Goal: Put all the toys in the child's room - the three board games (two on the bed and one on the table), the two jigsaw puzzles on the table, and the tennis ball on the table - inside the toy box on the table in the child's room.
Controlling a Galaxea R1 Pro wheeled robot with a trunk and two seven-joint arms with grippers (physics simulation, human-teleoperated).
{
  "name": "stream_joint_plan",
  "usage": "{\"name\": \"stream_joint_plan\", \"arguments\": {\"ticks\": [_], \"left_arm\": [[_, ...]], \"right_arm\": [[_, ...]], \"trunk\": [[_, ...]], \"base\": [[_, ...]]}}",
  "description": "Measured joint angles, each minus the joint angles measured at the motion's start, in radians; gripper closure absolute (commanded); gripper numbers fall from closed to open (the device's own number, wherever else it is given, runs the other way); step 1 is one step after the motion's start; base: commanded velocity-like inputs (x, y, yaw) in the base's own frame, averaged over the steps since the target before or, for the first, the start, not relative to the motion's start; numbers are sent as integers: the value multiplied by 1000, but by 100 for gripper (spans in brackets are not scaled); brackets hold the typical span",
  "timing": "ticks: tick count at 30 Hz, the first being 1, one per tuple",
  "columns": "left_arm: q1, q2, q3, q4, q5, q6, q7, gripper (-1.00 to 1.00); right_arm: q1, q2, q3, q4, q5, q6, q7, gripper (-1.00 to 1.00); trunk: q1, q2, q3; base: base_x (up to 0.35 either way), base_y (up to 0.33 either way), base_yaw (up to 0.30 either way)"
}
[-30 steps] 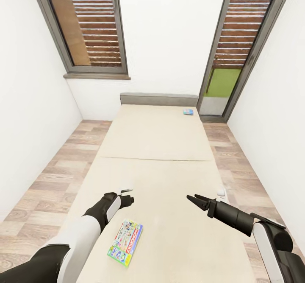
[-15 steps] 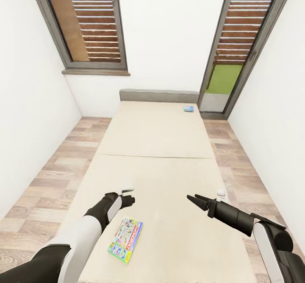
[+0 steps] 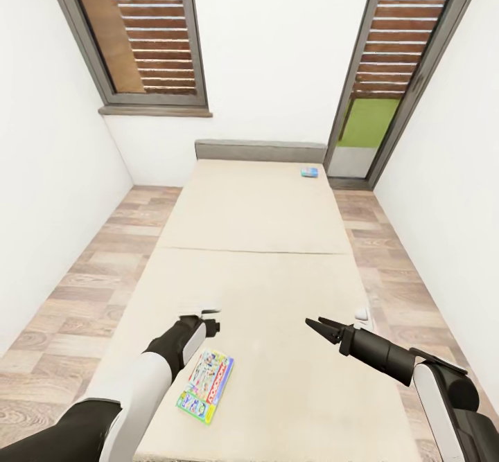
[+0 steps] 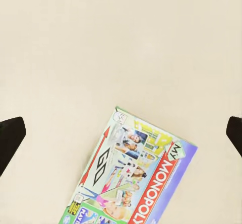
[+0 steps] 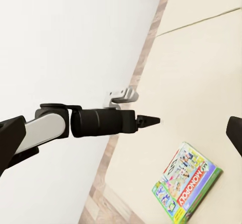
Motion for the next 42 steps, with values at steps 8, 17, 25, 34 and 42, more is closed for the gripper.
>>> {"name": "stream_joint_plan", "arguments": {"ticks": [8, 17, 25, 34, 42], "left_arm": [[0, 0, -10, 0, -4, -17, 38, -100], [0, 0, -11, 0, -4, -18, 41, -100], [0, 0, -11, 0, -4, -23, 41, -100], [0, 0, -12, 9, -4, -69, 40, -100], [0, 0, -15, 61, -4, -118, 40, -100]], "right_arm": [[0, 1, 0, 0, 0, 0, 0, -100], [0, 0, 0, 1, 0, 0, 1, -100], [0, 1, 0, 2, 0, 0, 0, -100], [0, 1, 0, 2, 0, -2, 0, -100], [0, 1, 0, 2, 0, -3, -1, -100]], "trunk": [[0, 0, -13], [0, 0, -28], [0, 0, -41], [0, 0, -56], [0, 0, -69]], "base": [[0, 0, 0], [0, 0, 0], [0, 0, 0], [0, 0, 0], [0, 0, 0]]}}
